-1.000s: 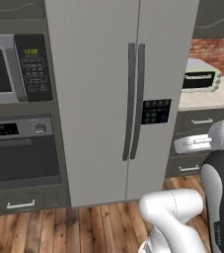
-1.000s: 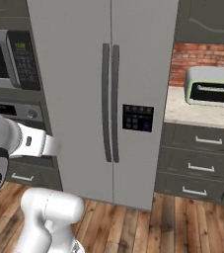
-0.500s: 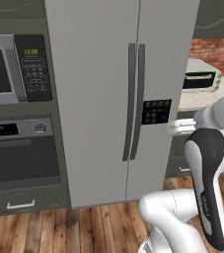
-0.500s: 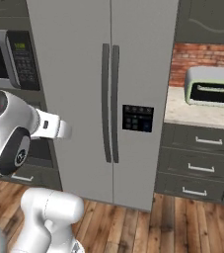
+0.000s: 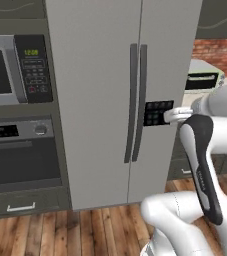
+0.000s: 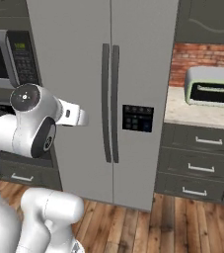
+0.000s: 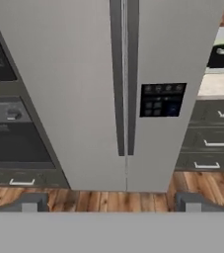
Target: Retrieve the fish from the fridge and place it on the saucepan with marinade on the stove.
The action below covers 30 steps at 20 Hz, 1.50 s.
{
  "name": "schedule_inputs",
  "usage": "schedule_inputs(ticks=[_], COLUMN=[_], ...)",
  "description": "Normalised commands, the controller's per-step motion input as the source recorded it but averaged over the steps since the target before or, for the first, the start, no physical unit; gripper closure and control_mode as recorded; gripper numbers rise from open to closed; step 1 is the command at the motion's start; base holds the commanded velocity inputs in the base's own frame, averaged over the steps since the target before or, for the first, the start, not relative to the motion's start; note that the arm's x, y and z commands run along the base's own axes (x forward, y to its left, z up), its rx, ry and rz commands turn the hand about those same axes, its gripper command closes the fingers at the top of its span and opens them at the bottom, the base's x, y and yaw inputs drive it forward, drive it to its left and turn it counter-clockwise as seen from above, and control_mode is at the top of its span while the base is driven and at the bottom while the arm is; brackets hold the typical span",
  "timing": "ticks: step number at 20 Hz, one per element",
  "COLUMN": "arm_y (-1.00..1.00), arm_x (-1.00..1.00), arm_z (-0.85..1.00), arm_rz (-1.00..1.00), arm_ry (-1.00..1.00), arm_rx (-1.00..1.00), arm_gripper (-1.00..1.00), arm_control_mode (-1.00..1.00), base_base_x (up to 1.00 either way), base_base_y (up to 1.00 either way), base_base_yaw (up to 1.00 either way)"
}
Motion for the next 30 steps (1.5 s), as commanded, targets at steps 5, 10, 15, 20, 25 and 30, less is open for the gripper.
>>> schedule_inputs(ticks=[5,10,15,20,25,30], arm_y=[-0.27,-0.19,-0.08,-0.13,-0.01,0.00], arm_x=[0.57,0.57,0.58,0.64,0.65,0.58], arm_z=[-0.11,-0.10,-0.01,0.00,-0.02,-0.11], arm_rz=[-0.01,-0.08,-0.11,-0.03,0.02,0.09], arm_ry=[-0.15,-0.04,0.02,0.00,0.00,0.00], arm_rx=[0.00,-0.02,0.00,0.00,0.00,0.00], arm_gripper=[-1.00,-1.00,-1.00,-1.00,-1.00,-1.00], arm_control_mode=[-1.00,-1.00,-1.00,-1.00,-1.00,-1.00], base_base_x=[0.00,0.00,0.00,0.00,0.00,0.00], base_base_y=[0.00,0.00,0.00,0.00,0.00,0.00], base_base_yaw=[0.00,0.00,0.00,0.00,0.00,0.00])
